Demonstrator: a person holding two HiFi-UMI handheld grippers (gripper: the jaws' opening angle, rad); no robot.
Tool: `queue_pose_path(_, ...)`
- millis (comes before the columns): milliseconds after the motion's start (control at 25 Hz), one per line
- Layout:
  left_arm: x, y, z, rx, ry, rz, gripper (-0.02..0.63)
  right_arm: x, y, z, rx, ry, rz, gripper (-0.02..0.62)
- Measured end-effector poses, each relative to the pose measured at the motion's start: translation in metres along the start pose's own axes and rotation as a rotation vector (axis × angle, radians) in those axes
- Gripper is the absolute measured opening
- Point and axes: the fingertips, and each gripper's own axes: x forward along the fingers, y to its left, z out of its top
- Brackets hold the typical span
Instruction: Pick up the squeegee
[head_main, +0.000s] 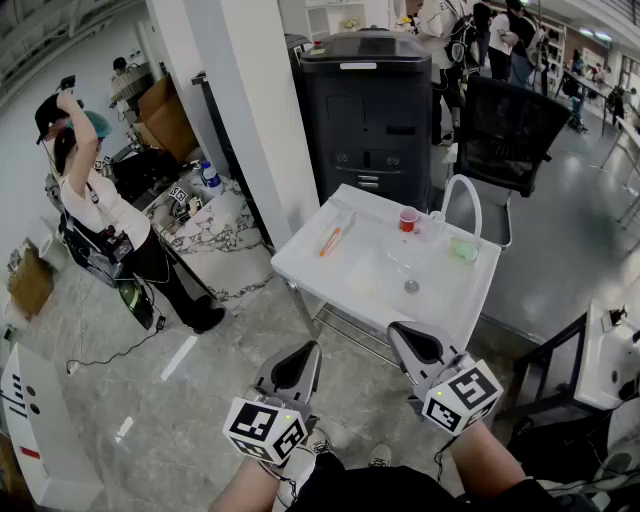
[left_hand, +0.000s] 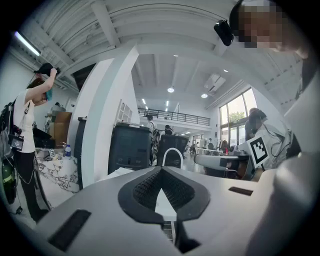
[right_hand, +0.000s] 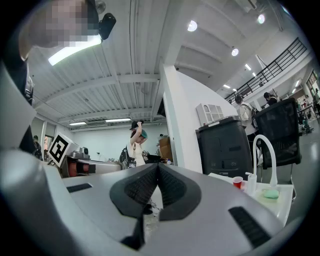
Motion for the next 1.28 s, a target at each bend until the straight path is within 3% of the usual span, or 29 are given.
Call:
queue_pose_path(560, 0.0, 0.004, -0.001, -0.015, -0.005, -0.001, 0.017, 0.006, 0.005, 0.0, -0.005, -0.002, 0.017, 0.017)
queue_pose_path(880, -0.003, 0.027, -0.003, -0.01, -0.009, 0.013, 0.021, 0.022, 0.011, -0.003, -0.014, -0.005, -0.013, 0.02)
queue_pose_path(1080, -0.006, 0.053, -0.003, -0.016, -0.006, 0.012, 0.144, 0.041, 0.017, -0.002, -0.004, -0.012, -0.024, 0.084)
queue_pose_path(1280, -0.011, 0.088, -0.002, -0.014, -0.007, 0.009, 0.183, 0.072, 0.028, -0.003, -0.008, -0.013, -0.033, 0.137)
